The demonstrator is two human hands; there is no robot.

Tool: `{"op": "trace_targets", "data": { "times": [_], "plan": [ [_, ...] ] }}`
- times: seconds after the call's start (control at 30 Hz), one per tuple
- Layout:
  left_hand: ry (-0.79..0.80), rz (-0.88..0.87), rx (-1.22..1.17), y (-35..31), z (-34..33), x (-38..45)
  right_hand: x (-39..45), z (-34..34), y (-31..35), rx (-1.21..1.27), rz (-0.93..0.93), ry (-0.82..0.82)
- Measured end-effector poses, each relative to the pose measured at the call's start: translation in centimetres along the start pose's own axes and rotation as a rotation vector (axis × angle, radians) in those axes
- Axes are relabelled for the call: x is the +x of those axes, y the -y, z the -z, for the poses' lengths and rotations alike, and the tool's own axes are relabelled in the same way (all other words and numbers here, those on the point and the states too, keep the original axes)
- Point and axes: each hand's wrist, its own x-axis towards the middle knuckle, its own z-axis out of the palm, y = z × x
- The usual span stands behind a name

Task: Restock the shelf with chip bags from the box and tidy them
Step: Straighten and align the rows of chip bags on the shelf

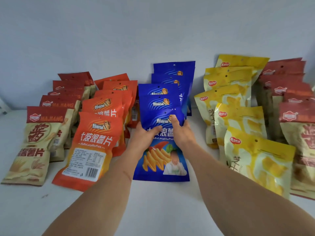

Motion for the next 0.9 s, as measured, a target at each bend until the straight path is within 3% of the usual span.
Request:
{"op": "trace_targets", "data": {
  "times": [0.2,0.33,0.5,0.63,0.9],
  "plan": [
    [-0.029,-0.005,0.019,-0.6,0.7,-0.2,-0.6,-0.1,0.3,-0.166,0.053,-0.078],
    [-0.121,-0.057,0.189,-1.3,0.6,-1.2,-2.2,1.9,1.7,-0.319,0.143,-0.135],
    [-0.284,-0.336,0.572,-2.5,-1.9,-6.2,-4.9,5.9,2.2,-0.486,0.303,-0.141],
    [-0.194,-0.567,0.576,-3.6,-6.6,-11.1,-8.2,10.8,1.4,-0.567,0.376,-0.285],
    [0.089,-0.237,0.258,-6.6,-14.9,-19.0,-14.2,21.1,-4.8,-0.564,0.216,-0.487]
  ]
}}
